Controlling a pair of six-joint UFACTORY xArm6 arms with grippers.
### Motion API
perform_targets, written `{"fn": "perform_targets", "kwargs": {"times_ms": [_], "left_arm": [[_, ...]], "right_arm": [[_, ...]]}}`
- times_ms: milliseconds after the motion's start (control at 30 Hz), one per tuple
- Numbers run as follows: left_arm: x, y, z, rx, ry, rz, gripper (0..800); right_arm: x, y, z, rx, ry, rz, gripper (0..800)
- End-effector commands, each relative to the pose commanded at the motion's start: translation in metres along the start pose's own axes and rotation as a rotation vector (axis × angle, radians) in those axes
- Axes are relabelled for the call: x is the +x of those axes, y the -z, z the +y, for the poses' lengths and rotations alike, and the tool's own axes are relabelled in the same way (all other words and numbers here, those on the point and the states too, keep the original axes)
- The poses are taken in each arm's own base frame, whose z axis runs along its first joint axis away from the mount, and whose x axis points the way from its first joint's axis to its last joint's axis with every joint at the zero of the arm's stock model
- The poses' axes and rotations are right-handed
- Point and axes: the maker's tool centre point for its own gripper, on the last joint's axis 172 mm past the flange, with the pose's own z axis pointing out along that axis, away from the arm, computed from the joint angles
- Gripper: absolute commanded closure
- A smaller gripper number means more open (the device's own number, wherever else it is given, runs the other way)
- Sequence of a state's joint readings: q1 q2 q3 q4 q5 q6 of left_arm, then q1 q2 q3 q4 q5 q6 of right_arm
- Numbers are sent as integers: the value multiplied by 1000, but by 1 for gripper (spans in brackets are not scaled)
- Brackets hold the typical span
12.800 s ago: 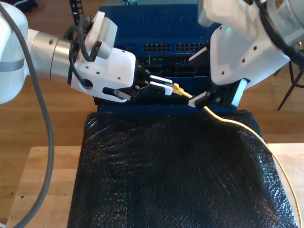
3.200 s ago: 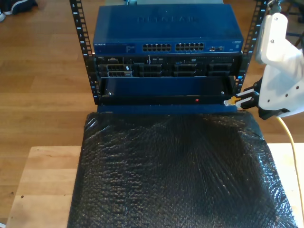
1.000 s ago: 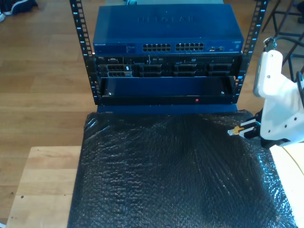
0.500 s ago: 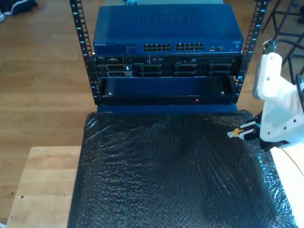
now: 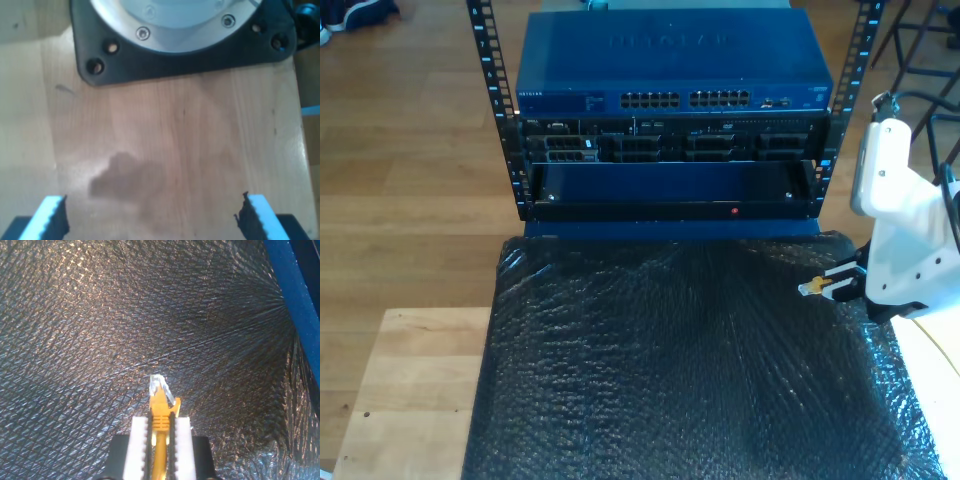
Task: Grab the cable and plug it in
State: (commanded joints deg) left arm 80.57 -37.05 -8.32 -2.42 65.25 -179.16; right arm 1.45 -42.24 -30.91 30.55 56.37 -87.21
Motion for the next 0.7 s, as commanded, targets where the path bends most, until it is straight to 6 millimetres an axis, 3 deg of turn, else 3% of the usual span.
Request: {"fn": "perform_targets", "kwargs": {"times_ms": [600, 700], "left_arm": [[9, -33, 2, -3, -19, 45, 2], [2, -37, 2, -2, -15, 17, 2]], "right_arm": [[0, 1, 1, -4, 1, 1, 797], [1, 2, 2, -10, 0, 3, 797]]}}
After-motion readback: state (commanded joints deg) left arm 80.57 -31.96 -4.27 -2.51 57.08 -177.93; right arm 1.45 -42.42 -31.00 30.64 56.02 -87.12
